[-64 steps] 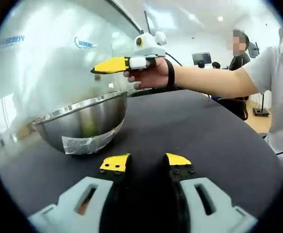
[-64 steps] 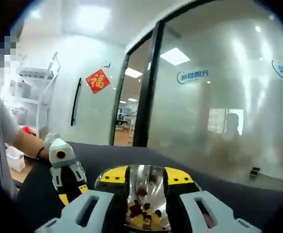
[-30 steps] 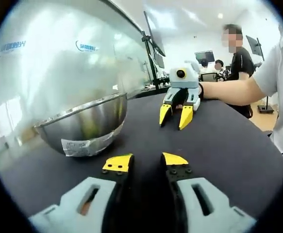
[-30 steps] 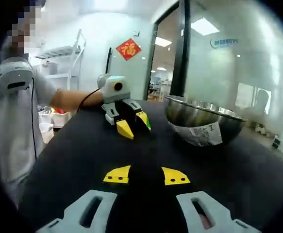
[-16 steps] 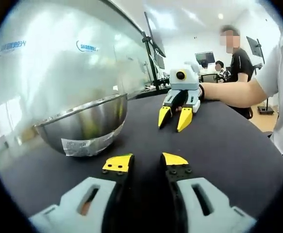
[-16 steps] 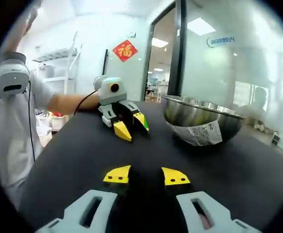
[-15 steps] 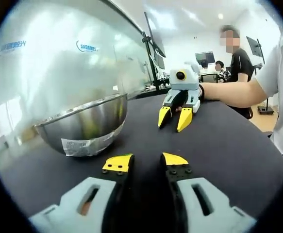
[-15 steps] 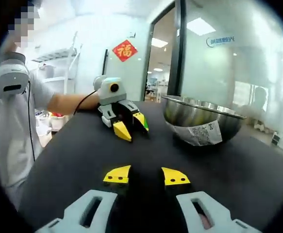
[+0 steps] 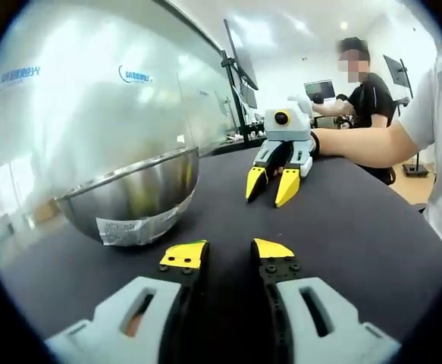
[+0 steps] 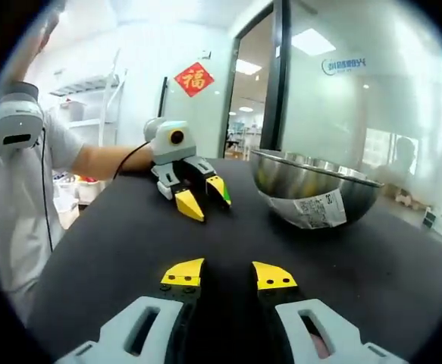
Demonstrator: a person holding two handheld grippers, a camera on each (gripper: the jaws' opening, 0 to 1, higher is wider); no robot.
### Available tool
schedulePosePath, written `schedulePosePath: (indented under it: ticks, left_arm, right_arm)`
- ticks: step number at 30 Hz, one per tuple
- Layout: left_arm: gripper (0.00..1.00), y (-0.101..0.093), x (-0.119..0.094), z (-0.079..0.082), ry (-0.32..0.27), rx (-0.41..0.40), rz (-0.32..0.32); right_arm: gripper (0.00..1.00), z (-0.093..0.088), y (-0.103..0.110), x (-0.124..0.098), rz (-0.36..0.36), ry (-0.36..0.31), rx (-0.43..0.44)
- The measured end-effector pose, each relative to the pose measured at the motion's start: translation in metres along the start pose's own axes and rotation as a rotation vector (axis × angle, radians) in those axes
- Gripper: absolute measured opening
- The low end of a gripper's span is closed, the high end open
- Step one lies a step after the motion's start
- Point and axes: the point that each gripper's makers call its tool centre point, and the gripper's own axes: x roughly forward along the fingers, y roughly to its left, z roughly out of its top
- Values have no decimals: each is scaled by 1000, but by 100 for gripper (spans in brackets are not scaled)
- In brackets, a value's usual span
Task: Pick candy and put bowl
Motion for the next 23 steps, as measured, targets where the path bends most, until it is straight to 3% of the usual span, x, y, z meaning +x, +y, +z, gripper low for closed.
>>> schedulePosePath:
  ticks: [23]
  left_arm:
    - [17,-3,-2,-1,1,-2,10]
  right_arm:
    - [18,0,1,3,-8,-2,-8]
